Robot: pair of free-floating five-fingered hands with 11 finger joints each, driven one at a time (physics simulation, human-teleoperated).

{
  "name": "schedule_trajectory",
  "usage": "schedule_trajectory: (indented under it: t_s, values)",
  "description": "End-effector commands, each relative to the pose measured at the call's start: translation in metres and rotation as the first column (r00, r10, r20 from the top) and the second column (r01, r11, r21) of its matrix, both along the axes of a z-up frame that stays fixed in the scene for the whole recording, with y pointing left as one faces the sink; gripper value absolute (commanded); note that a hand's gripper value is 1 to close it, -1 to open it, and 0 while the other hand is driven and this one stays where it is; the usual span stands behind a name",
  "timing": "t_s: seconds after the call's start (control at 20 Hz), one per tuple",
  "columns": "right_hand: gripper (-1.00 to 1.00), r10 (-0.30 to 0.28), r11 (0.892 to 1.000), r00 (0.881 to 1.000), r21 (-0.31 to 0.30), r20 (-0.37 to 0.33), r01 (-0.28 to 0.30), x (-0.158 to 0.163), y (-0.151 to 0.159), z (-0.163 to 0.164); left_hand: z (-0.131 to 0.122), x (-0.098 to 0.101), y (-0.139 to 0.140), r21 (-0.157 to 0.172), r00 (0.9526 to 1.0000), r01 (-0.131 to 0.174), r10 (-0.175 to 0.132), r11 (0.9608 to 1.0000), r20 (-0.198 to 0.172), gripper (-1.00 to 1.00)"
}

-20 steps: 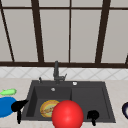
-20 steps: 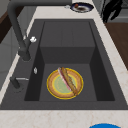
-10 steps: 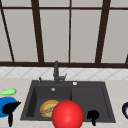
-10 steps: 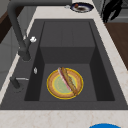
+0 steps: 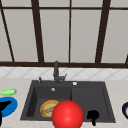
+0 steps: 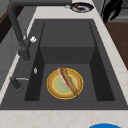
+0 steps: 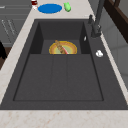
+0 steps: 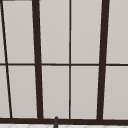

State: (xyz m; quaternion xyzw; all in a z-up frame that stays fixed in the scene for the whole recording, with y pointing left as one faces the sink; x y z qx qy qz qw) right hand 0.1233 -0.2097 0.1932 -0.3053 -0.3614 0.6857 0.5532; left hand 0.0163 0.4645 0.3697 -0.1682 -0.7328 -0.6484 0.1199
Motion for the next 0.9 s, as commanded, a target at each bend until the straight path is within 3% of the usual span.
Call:
schedule_trajectory:
  t_s: [0.0, 0.3, 0.45, 0.6, 0.85]
  values:
    - [0.00, 0.000, 1.000, 1.000, 0.000, 0.000, 0.000, 0.000, 0.000, 0.000, -0.001, 0.000, 0.029, -0.020, 0.9987, 0.003, -0.004, 0.9998, -0.051, -1.00]
    - [0.00, 0.000, 1.000, 1.000, 0.000, 0.000, 0.000, 0.000, 0.000, 0.000, -0.007, -0.003, 0.074, -0.030, 0.9975, 0.001, -0.003, 0.9995, -0.070, -1.00]
    - [0.00, 0.000, 1.000, 1.000, 0.000, 0.000, 0.000, 0.000, 0.000, 0.000, -0.014, -0.002, 0.095, -0.036, 0.9951, 0.002, -0.006, 0.9993, -0.099, -1.00]
    - [0.00, 0.000, 1.000, 1.000, 0.000, 0.000, 0.000, 0.000, 0.000, 0.000, -0.020, -0.002, 0.114, -0.023, 0.9895, 0.005, -0.008, 0.9997, -0.144, -1.00]
    - [0.00, 0.000, 1.000, 1.000, 0.000, 0.000, 0.000, 0.000, 0.000, 0.000, -0.032, 0.007, 0.140, -0.009, 0.9753, 0.014, -0.015, 0.9999, -0.220, -1.00]
